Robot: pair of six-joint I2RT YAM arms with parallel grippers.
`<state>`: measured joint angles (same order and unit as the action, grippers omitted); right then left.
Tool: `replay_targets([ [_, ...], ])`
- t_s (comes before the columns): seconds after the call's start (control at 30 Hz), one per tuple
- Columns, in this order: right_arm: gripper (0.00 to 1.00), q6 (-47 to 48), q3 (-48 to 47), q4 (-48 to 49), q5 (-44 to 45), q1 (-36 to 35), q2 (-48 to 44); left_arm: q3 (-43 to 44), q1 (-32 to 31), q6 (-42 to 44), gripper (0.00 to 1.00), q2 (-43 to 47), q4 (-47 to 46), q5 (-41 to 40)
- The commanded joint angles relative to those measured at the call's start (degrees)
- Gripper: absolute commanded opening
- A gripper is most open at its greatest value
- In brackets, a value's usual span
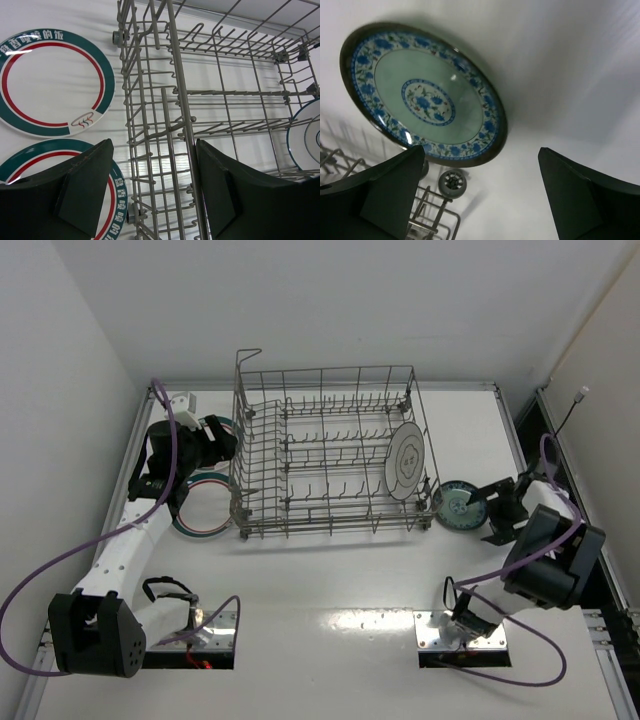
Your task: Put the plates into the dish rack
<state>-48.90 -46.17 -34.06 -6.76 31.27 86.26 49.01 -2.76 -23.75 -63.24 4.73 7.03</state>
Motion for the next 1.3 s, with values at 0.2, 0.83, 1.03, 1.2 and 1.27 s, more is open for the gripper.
replay_targets([
  [0.2, 0.61, -3.1, 10.6, 14.5, -16.9, 4.8, 5.2, 1.1, 0.7, 2.5, 0.63, 0.9, 3.5, -2.5],
  [0.83, 0.0, -6.6, -0.2, 14.7, -17.8, 5.7, -0.6, 1.1, 0.7, 2.5, 0.63, -0.1, 3.5, -2.5],
  [1.03, 0.0, -5.4, -9.3, 15.0, -8.2, -2.3, -7.7, 1.1, 0.7, 2.0, 0.63, -0.1, 3.5, -2.5],
  [1.2, 0.0, 0.1, -17.0, 12.5, 8.8, -12.1, -15.9, 1.1, 0.7, 2.0, 0.63, -0.6, 3.5, -2.5],
  [1.27, 0.0, 3.6, -20.2, 11.9, 14.8, -16.8, -17.6, 1.1, 0.7, 2.0, 0.63, -0.7, 3.5, -2.5],
])
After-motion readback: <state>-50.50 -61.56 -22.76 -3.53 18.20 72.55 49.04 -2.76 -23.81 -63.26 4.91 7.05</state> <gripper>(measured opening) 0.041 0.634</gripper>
